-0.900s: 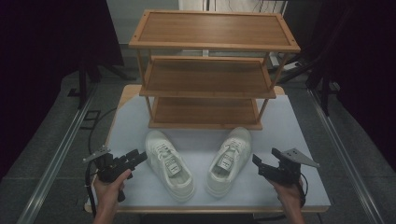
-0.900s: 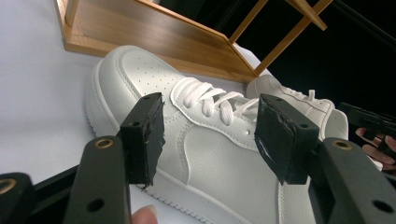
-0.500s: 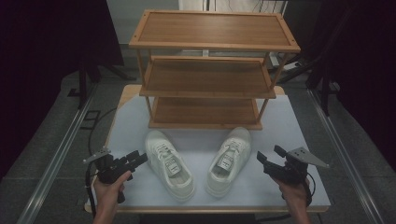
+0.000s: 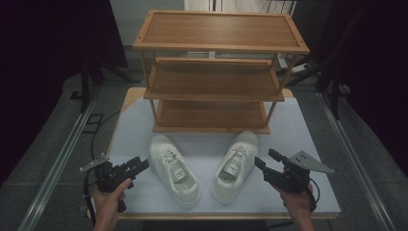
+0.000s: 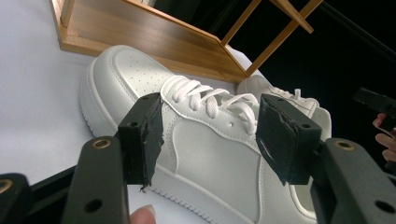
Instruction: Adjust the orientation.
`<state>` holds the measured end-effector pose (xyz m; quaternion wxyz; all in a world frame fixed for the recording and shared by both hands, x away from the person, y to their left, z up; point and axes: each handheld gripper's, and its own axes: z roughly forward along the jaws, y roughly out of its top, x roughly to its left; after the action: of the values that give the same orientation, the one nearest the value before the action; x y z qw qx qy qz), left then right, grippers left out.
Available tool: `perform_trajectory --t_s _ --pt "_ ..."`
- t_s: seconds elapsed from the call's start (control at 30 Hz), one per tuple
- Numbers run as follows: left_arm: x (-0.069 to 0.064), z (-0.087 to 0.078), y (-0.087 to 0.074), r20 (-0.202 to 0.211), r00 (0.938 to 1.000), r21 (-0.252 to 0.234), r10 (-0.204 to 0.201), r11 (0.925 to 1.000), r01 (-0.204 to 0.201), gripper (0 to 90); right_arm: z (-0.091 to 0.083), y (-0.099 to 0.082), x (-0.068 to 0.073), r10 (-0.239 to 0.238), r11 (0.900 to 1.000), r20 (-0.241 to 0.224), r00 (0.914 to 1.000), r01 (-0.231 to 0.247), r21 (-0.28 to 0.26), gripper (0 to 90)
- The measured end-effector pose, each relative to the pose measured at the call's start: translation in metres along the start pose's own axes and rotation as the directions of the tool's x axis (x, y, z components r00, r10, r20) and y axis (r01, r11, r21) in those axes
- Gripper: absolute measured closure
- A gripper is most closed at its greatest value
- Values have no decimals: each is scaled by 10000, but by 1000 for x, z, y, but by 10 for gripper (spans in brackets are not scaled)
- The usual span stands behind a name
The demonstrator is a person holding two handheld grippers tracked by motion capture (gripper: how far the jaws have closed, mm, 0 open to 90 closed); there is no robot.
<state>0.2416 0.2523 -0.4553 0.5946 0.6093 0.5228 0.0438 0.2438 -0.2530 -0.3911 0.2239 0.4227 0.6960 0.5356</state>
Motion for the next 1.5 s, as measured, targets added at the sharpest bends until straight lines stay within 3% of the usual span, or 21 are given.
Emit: perform_trajectory --t_s 0.1,0.13,0.37,0.4,0.63,0.67,0.8,0.87,1.07,1.23,1.37,1.5 --pt "-1 0 1 80 9999 54 78 10000 -78 412 2 1 8 -101 9999 -268 9996 102 53 475" --pt "-2 0 1 107 9999 33 63 10000 -64 411 3 0 14 -298 9995 -445 9986 302 76 539" --pt "-3 0 1 176 9998 7 64 10000 -65 410 8 0 33 -681 9976 -1148 9911 688 25 673" --pt "-3 0 1 176 9998 26 55 10000 -55 410 9 0 40 -944 9954 -1332 9866 955 19 722" --pt "-4 3 0 264 9996 119 52 9999 -55 410 15 -3 59 -1426 9886 -1896 9715 1492 209 839" --pt "-4 4 0 261 9996 156 70 9999 -74 410 18 -4 65 -1579 9853 -2140 9640 1681 302 880" --pt "-5 5 -1 262 9996 211 51 9998 -56 409 21 -6 74 -1752 9810 -2451 9536 1901 385 893" --pt "-5 6 -1 280 9996 253 65 9997 -72 408 24 -8 83 -1891 9767 -2705 9440 2094 480 893" --pt "-7 8 -2 339 9994 346 101 9993 -113 407 33 -13 98 -1890 9730 -3102 9317 2203 686 893" --pt "-7 10 -3 371 9992 420 126 9990 -141 407 44 -22 116 -2008 9634 -3454 9167 2487 999 893" --pt "-6 12 -4 353 9993 490 76 9988 -94 406 52 -27 125 -2105 9553 -3517 9121 2682 1240 893" --pt "-7 12 -4 371 9992 506 120 9986 -139 407 59 -32 129 -2101 9508 -3448 9149 2734 1460 893"
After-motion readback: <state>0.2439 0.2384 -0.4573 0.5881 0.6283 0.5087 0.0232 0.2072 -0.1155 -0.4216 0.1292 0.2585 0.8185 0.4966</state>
